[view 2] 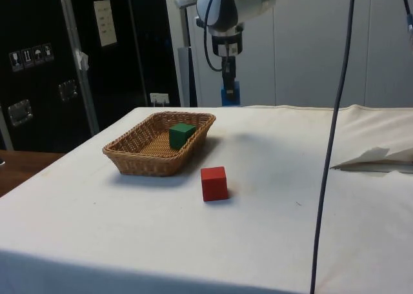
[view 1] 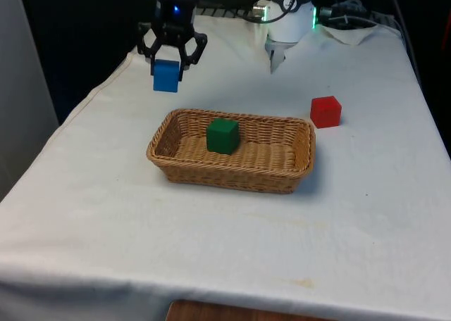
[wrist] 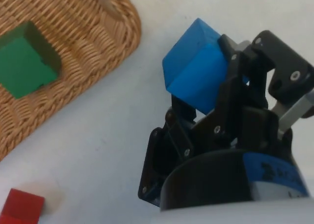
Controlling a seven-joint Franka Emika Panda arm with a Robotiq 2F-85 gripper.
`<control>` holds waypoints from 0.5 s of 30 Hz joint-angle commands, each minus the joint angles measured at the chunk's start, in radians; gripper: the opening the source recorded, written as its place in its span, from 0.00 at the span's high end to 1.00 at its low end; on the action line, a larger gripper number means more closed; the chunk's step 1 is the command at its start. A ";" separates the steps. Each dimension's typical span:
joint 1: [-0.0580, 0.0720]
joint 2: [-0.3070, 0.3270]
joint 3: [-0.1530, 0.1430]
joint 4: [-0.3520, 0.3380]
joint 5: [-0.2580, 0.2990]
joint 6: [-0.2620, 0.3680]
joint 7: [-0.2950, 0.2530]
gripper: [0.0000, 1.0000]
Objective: Pick up exactly two blocks and place them into the basket.
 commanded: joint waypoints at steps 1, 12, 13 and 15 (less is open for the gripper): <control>0.022 0.006 -0.020 0.008 -0.019 -0.023 0.020 0.99; 0.054 -0.023 -0.017 0.074 -0.106 -0.117 0.106 0.99; 0.056 -0.026 -0.015 0.080 -0.114 -0.126 0.113 0.99; 0.040 -0.032 0.002 0.081 -0.107 -0.118 0.106 0.99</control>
